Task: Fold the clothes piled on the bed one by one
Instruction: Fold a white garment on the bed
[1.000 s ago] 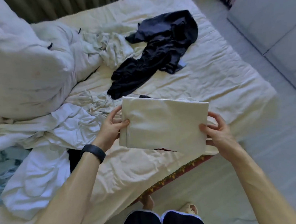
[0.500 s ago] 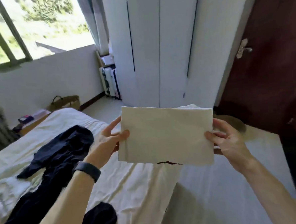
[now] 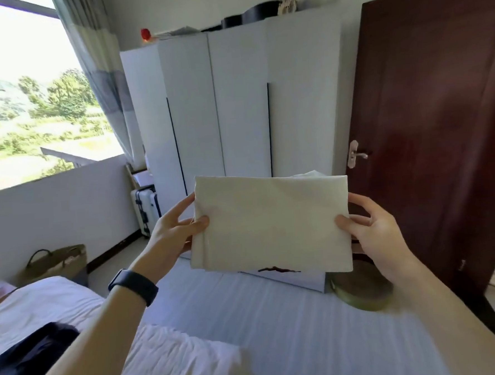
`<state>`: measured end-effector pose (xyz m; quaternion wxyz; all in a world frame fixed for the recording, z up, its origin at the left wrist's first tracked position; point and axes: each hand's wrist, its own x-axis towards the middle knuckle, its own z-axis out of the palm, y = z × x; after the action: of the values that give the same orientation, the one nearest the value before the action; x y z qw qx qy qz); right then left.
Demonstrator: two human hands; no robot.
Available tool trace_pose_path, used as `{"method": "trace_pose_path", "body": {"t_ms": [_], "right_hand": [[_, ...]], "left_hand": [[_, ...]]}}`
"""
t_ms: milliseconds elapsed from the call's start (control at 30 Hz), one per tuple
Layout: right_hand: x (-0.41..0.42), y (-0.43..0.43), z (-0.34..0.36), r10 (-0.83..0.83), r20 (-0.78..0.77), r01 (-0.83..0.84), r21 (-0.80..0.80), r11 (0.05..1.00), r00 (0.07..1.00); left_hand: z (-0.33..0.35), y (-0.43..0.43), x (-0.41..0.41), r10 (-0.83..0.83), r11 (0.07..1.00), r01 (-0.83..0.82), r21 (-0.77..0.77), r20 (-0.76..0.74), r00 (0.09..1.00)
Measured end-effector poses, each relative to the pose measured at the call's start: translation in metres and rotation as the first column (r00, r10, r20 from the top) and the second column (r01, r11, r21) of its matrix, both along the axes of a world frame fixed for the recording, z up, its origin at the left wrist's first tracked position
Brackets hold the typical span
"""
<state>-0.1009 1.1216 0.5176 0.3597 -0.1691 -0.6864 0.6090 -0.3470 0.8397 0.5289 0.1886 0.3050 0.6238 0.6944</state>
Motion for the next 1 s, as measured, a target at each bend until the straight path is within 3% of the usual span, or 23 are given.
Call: {"method": "trace_pose_path", "body": {"t_ms": [300, 567, 700, 867, 1000], "right_hand": [[-0.134, 0.125, -0.001, 0.067, 0.027, -0.068, 0.028, 0.997, 0.997], [-0.26, 0.225, -0.028, 0.153, 0.103, -0.153, -0.002, 0.988, 0.983], [-0.345, 0.268, -0.051, 0.264, 0.155, -0.265, -0.015, 0.964, 0.952], [-0.456, 0.295, -0.081, 0.448, 0.258, -0.451, -0.049, 0.891, 0.856], [-0.532, 0.286, -0.126, 0.607, 0.395, -0.618, -0.117, 0.777, 0.689]], "left_hand": [[-0.023, 0.118, -0.124, 0.003, 0.997, -0.008, 0.08, 0.06, 0.998], [-0.053, 0.194, -0.22, 0.11, 0.993, -0.113, 0.027, 0.092, 0.99], [-0.086, 0.216, -0.258, 0.248, 0.968, -0.251, 0.005, 0.138, 0.959], [-0.131, 0.221, -0.282, 0.471, 0.876, -0.481, -0.028, 0.256, 0.844], [-0.186, 0.207, -0.275, 0.632, 0.761, -0.633, -0.145, 0.387, 0.671]]}}
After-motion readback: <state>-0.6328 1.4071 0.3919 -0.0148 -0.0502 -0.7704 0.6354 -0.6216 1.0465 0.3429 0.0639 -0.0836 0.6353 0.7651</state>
